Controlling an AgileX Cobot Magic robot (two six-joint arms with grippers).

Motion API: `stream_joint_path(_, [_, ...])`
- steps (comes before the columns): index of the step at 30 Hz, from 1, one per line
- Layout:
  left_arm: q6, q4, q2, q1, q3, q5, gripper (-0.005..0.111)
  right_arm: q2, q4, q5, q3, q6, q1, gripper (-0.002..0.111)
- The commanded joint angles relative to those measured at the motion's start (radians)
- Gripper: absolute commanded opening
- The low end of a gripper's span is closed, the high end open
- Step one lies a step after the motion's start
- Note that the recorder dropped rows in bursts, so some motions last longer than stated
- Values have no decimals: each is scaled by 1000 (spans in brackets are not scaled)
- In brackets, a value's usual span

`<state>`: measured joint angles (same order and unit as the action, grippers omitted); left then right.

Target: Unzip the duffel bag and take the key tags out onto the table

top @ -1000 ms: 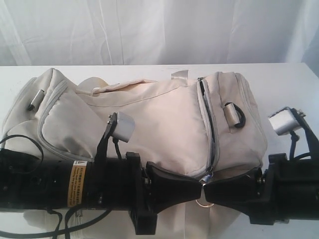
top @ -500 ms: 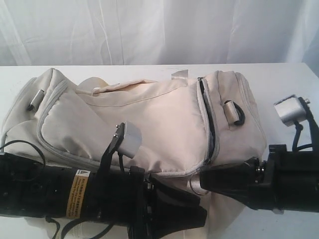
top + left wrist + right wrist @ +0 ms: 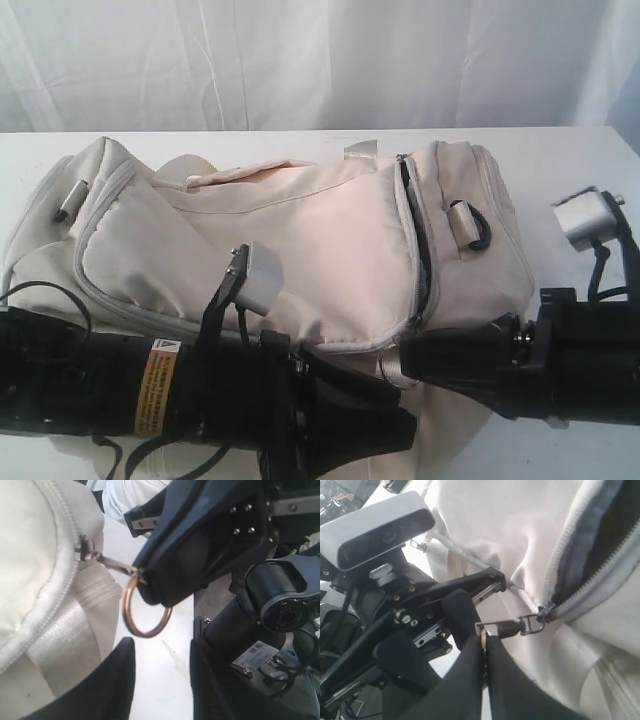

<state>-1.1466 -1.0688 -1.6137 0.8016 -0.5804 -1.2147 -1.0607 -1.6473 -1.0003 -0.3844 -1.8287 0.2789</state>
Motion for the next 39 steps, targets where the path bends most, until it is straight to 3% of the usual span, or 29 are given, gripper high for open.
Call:
stream_joint_path(1, [26,39,-2,-2,0,-6,42,2,-28,-5,-3,16,0,0])
stream_joint_path(7, [50,71,-2,-2,0,-6,42,2,-97,96,-3,19,0,0])
stream_joint_path(29, [71,219,-2,-2,-2,106,42,61,-97,62,-3,-6,0,0])
stream_joint_path(34, [17,287,-2,-2,-2,75,85,61,-97,62,-3,-6,0,0])
stream_joint_path(39, [-55,294,-2,-2,-2,0,82,61,-91,56,-3,-8,0,0])
